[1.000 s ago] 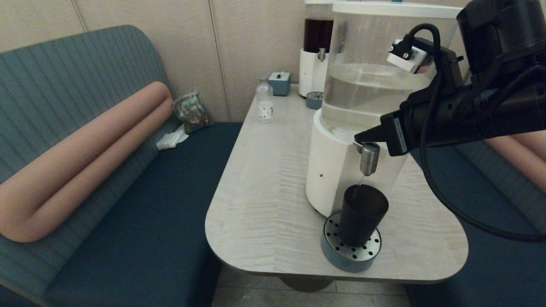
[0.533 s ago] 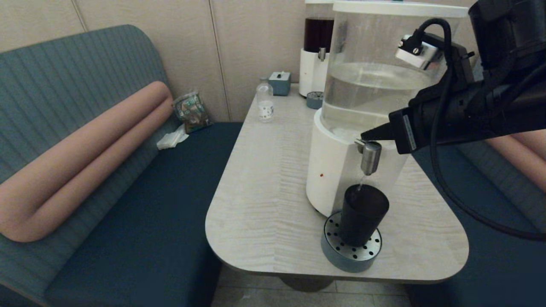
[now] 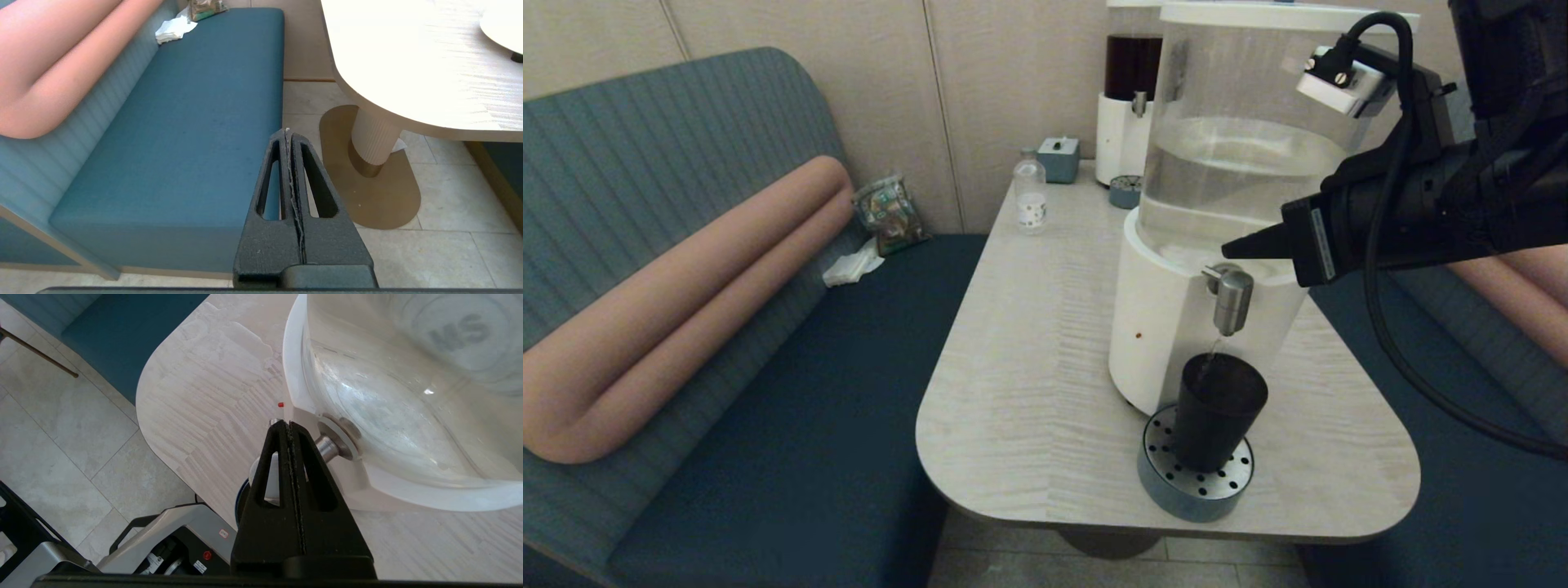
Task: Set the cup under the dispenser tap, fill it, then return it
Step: Turn on the faucet
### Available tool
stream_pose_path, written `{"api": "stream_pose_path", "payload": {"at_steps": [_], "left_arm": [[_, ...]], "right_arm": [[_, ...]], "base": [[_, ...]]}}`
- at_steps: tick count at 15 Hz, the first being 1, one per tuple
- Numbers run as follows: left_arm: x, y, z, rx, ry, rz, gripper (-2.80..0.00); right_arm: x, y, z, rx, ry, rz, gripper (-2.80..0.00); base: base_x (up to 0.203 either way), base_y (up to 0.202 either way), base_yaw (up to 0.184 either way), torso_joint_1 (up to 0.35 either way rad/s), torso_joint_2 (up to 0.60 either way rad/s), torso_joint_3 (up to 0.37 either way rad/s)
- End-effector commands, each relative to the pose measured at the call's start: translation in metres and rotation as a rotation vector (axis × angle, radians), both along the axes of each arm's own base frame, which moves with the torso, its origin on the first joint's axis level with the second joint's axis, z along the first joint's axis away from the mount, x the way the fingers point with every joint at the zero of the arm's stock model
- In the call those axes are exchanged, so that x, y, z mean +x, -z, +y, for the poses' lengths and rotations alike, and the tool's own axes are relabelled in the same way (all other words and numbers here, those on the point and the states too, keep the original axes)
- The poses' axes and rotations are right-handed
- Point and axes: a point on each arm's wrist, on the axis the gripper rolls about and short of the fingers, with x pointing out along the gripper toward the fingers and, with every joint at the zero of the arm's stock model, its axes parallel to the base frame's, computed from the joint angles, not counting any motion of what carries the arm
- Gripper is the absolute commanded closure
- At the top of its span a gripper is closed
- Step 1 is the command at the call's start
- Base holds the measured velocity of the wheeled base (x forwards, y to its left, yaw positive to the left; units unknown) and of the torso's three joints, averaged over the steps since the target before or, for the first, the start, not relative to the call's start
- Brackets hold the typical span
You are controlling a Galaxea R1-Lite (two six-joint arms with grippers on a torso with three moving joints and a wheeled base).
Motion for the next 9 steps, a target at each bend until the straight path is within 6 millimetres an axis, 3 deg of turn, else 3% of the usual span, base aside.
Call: {"api": "stream_pose_path", "payload": {"at_steps": [1,9], "left_arm": [[0.0,0.0,0.0,0.0,-0.001,0.001,0.0],[0.0,0.0,0.0,0.0,-0.001,0.002,0.0]], "right_arm": [[-0.003,-0.002,-0.002,0.002,-0.001,-0.004,0.0],[-0.011,-0.004,-0.013,0.001,0.029,-0.012,0.0]], "base": [[0.0,0.0,0.0,0.0,0.0,0.0],[0.0,0.0,0.0,0.0,0.0,0.0]]}}
